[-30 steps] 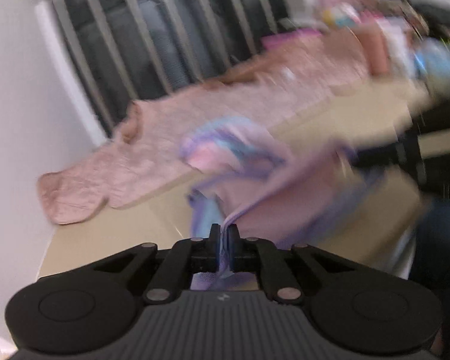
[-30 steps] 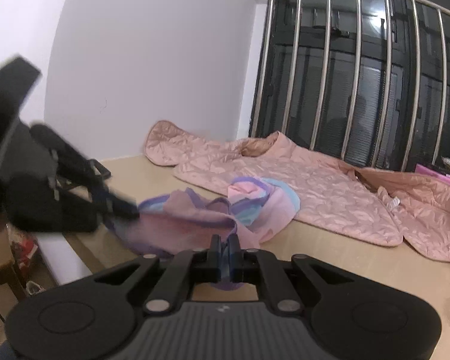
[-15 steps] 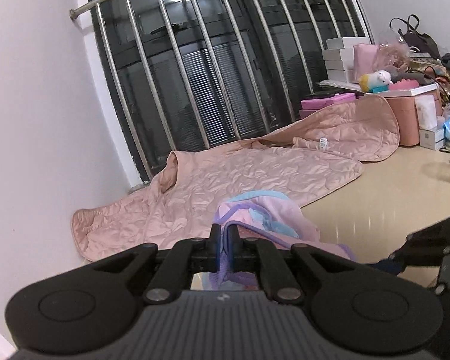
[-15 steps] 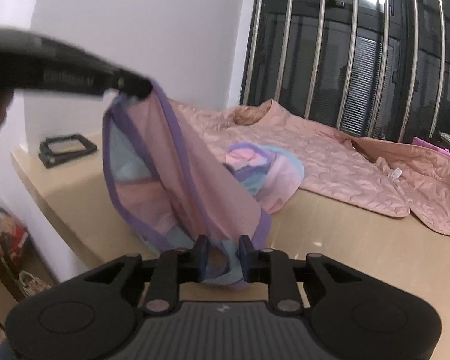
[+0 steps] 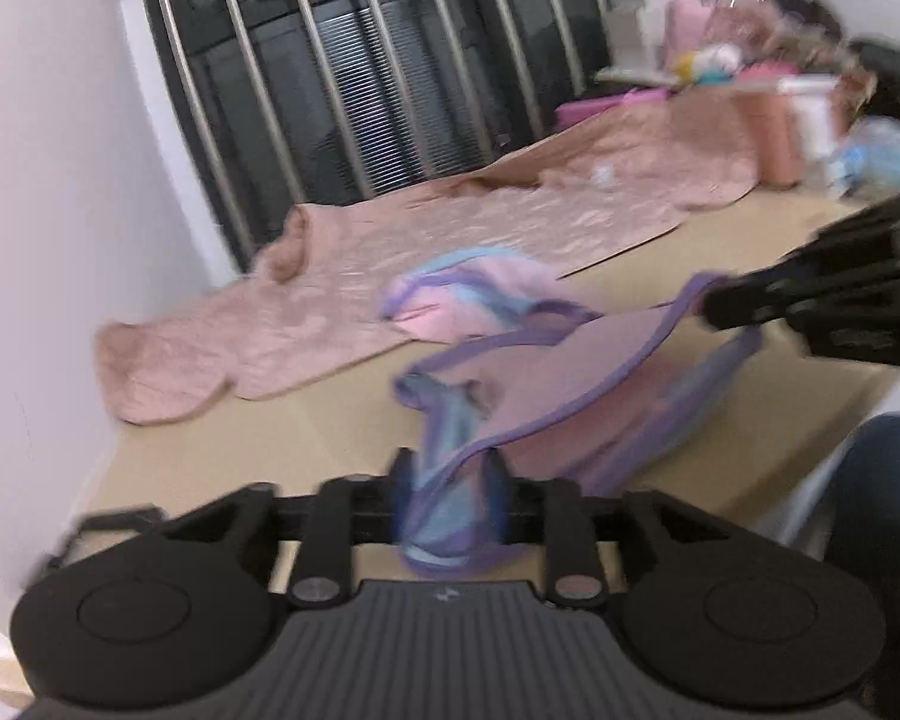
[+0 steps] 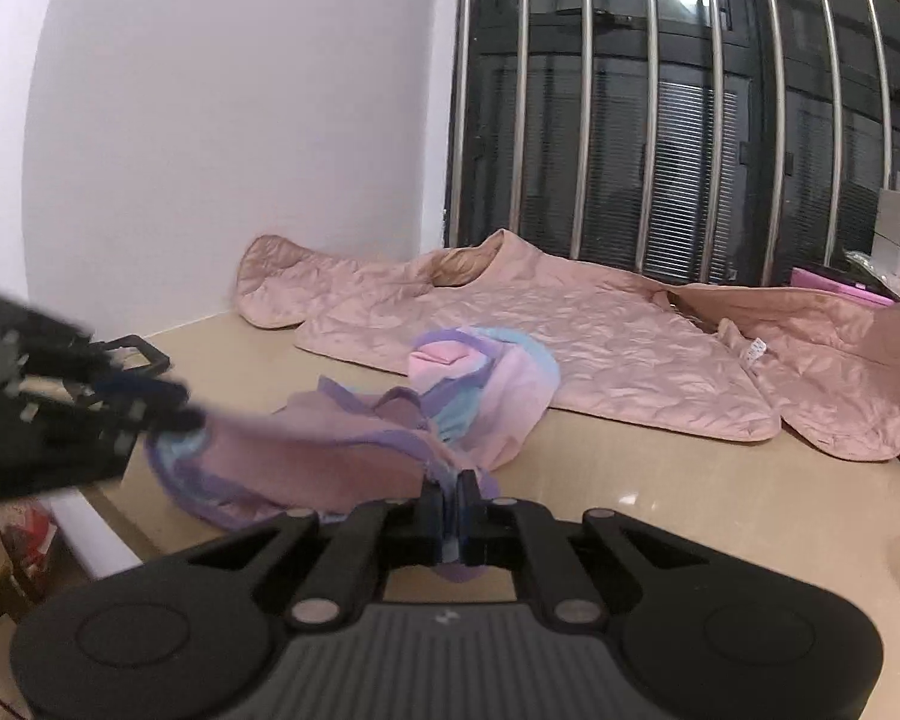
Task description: Fold clothes
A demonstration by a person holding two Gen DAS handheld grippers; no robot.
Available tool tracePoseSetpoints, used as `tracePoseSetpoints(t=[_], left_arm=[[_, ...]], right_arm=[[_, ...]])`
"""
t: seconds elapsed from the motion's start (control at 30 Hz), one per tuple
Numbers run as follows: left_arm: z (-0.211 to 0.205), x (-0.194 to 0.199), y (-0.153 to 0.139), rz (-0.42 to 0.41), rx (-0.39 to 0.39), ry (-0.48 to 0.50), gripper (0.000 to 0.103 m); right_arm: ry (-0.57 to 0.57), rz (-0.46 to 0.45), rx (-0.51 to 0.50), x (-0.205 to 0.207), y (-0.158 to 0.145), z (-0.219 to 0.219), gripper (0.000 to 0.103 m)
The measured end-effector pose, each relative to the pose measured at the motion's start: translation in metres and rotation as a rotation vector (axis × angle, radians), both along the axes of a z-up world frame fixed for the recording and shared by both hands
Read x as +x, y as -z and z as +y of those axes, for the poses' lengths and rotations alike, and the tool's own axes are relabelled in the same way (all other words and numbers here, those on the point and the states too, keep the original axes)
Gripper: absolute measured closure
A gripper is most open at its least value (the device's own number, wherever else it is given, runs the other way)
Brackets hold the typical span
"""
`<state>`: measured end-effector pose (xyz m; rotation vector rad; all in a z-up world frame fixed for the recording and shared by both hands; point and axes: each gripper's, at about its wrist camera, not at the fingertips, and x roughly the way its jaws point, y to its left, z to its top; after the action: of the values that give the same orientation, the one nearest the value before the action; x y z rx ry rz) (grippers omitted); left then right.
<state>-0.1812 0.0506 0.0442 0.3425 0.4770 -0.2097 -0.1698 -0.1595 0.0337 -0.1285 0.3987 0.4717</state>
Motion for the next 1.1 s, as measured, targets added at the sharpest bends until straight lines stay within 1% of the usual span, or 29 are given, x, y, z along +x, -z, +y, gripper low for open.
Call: tracePoseSetpoints(t=[0.03, 0.07, 0.1, 0.23, 0.3, 0.33, 0.4, 0.43, 0.47, 0.53, 0.6, 0.67, 0.73, 0.77, 0.83, 0.93, 1.0, 1.03, 1.1], left_arm=[[0.003, -0.002, 0.001, 0.011, -0.027, 0.003, 0.061], [0.005, -0.005, 0.001, 0.022, -0.053, 0.005, 0.061], [0.007, -0.006, 0.004, 0.034, -0.057, 0.009, 0.061], [0.005, -0.003, 0.01, 0.025, 0.011, -0.009, 0.061], [0.007, 0.005, 0.008, 0.02, 0.022, -0.013, 0.061], [0.006, 0.009, 0.009, 0.031, 0.034, 0.0, 0.062], [0.005, 0.019, 0.011, 0.053, 0.059, 0.026, 0.092], [0.005, 0.024, 0.011, 0.07, 0.077, 0.025, 0.101], [0.005, 0.028, 0.007, 0.062, 0.082, 0.004, 0.101], [0.009, 0.033, -0.014, 0.016, 0.044, -0.026, 0.101], [0.012, 0.04, -0.049, -0.063, -0.001, -0.06, 0.101], [0.012, 0.046, -0.095, -0.163, -0.024, -0.064, 0.101], [0.009, 0.051, -0.145, -0.261, -0.039, -0.054, 0.101], [0.008, 0.055, -0.171, -0.289, -0.054, -0.04, 0.101], [0.003, 0.064, -0.222, -0.339, -0.055, -0.025, 0.101], [-0.002, 0.067, -0.293, -0.399, -0.083, -0.002, 0.101], [-0.006, 0.069, -0.341, -0.438, -0.102, 0.013, 0.101], [-0.008, 0.066, -0.359, -0.459, -0.116, 0.02, 0.101], [-0.013, 0.062, -0.386, -0.5, -0.116, 0.03, 0.101]], right_arm=[[0.001, 0.003, 0.002, 0.0, 0.001, -0.001, 0.099], [0.001, 0.006, 0.004, 0.001, 0.002, -0.002, 0.099], [0.001, 0.009, 0.007, 0.001, 0.003, -0.002, 0.099], [-0.005, 0.011, 0.012, 0.001, 0.004, 0.0, 0.099], [-0.008, 0.008, 0.008, 0.0, 0.003, 0.001, 0.099], [-0.009, 0.008, 0.006, 0.0, 0.003, 0.002, 0.099], [-0.009, 0.006, 0.0, 0.0, 0.002, 0.002, 0.099], [-0.009, -0.001, -0.006, 0.001, 0.0, 0.003, 0.099], [-0.008, -0.008, -0.012, 0.001, -0.001, 0.003, 0.099], [-0.005, -0.034, -0.013, 0.003, -0.014, 0.0, 0.1], [-0.024, -0.061, -0.002, 0.009, -0.037, -0.004, 0.101], [-0.053, -0.099, -0.001, 0.017, -0.071, -0.009, 0.101], [-0.071, -0.191, -0.008, 0.023, -0.118, -0.014, 0.101], [-0.073, -0.233, -0.012, 0.026, -0.142, -0.017, 0.101], [-0.077, -0.311, -0.017, 0.033, -0.199, -0.024, 0.101], [-0.069, -0.391, -0.02, 0.037, -0.286, -0.036, 0.101], [-0.031, -0.459, -0.063, 0.033, -0.336, -0.041, 0.101], [-0.012, -0.483, -0.095, 0.032, -0.357, -0.042, 0.101], [0.002, -0.495, -0.129, 0.03, -0.39, -0.046, 0.101]])
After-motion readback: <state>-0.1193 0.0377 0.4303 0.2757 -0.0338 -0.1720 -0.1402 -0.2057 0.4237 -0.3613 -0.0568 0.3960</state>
